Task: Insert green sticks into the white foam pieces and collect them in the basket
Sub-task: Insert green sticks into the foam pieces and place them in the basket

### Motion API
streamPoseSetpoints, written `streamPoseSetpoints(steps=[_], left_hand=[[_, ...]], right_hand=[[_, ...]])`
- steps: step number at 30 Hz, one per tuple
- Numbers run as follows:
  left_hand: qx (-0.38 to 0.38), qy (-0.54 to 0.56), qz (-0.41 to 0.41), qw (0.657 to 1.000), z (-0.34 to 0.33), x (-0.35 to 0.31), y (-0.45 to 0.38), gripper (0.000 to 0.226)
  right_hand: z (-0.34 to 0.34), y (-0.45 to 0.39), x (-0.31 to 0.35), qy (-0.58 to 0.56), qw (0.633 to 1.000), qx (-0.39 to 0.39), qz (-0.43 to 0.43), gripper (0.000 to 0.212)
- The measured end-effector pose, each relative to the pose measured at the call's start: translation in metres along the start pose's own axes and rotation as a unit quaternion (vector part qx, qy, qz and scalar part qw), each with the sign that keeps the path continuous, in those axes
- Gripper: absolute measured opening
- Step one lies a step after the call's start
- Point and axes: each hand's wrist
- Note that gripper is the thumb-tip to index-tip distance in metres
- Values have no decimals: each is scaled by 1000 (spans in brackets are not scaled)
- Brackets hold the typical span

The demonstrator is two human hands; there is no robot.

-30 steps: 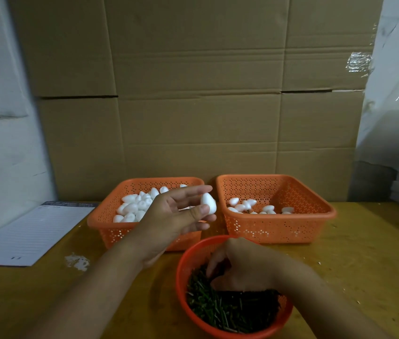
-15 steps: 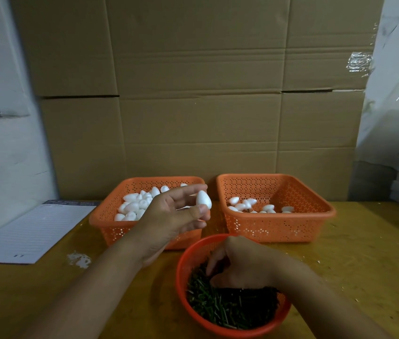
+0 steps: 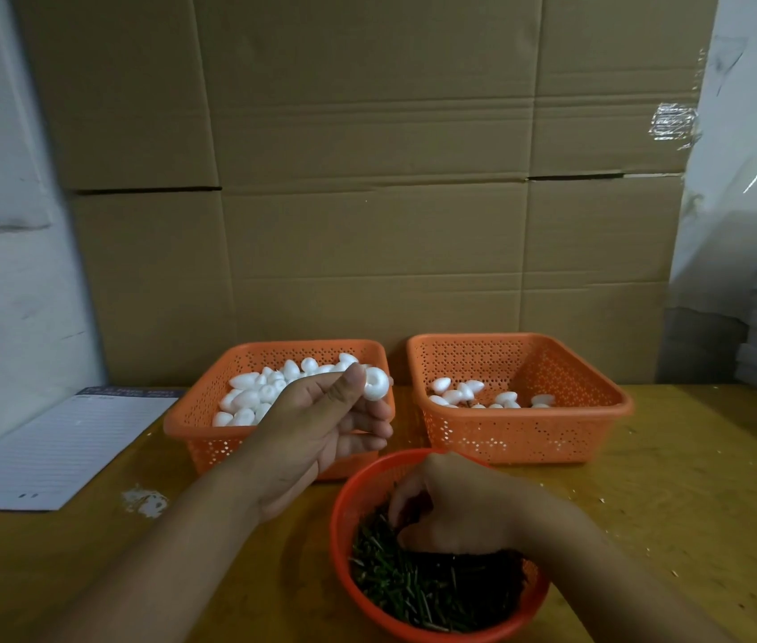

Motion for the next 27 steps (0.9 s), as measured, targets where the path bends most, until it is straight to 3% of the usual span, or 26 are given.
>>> streamPoseSetpoints(steps=[5,8,12,15,20,27], left_hand=[[1,21,-5,1000,3,0,-1,42],[4,29,3,1000,2,-1,-1,33],[-5,42,13,999,1,1,-1,22],[-15,55,17,998,2,2,-1,28],[-6,85,21,996,5,3,-2,42],[-18,113,10,993,10,9,-4,49]], right_hand=[[2,0,-2,-22,1000,8,-21,23],[3,-1,-4,-43,998,-6,-34,22],[5,0,-4,-62,996,-60,-31,8],[7,1,-5,-124,988,-84,-29,11],[11,6,-5,-325,944,-60,9,14],[18,10,-6,-444,887,-111,59,21]])
Point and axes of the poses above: each hand's wrist, its own y-axis away from the middle knuckle, its own z-axis out of the back of the hand, x = y × z, and after that the axes turned 6 degrees about x, right-handed
